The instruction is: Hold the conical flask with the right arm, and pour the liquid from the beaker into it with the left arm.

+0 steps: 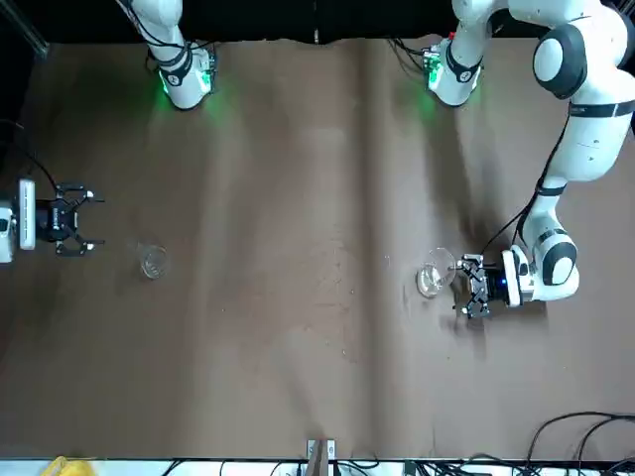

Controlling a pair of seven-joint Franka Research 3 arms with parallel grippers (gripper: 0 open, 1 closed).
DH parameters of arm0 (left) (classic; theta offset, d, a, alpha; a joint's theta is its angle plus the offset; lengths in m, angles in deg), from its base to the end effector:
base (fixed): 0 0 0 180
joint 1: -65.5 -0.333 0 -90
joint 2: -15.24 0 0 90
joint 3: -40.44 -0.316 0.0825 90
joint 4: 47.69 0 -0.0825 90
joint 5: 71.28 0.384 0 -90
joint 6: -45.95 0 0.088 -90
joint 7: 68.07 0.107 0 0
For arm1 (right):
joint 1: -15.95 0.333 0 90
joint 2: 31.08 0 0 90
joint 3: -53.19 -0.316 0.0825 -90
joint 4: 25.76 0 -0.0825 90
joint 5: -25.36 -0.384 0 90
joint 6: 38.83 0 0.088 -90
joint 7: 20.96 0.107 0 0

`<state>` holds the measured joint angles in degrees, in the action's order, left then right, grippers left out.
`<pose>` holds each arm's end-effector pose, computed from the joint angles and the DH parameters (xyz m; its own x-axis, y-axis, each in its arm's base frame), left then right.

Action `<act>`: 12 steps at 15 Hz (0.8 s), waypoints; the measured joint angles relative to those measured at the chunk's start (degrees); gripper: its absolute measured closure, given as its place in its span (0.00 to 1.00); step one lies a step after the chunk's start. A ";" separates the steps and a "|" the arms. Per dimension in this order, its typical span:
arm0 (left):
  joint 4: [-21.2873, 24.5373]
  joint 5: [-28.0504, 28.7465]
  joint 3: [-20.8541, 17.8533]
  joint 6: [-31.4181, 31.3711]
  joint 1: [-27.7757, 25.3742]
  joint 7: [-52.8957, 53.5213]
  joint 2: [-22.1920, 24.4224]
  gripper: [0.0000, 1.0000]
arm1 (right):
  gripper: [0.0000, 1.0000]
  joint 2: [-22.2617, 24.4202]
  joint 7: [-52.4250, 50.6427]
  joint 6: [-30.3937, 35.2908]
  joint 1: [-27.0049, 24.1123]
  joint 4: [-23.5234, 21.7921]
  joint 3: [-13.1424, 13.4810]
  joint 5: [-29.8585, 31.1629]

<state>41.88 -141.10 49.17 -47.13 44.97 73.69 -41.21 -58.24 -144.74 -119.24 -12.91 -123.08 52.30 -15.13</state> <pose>0.6282 0.0434 0.0868 0.0600 -0.1169 0.9913 -0.9981 -0.0215 0.0578 0.5539 -0.2067 0.3133 0.1724 0.5497 0.8174 0.9660 0.0680 -0.2495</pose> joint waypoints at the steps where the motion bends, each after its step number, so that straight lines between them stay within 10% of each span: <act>1: 0.11 0.16 -0.06 0.07 0.00 0.43 -0.12 0.00 | 0.05 -1.54 -3.84 0.64 -0.40 -0.01 -0.01 -0.90; 12: 2.29 4.00 0.07 0.39 1.08 2.89 -0.74 0.00 | 0.14 -10.95 -20.07 3.71 -2.85 0.21 -0.02 -6.29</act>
<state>44.16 -137.09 49.24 -46.74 46.04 76.59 -41.95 -69.19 -164.81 -115.53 -15.76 -122.87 52.28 -21.41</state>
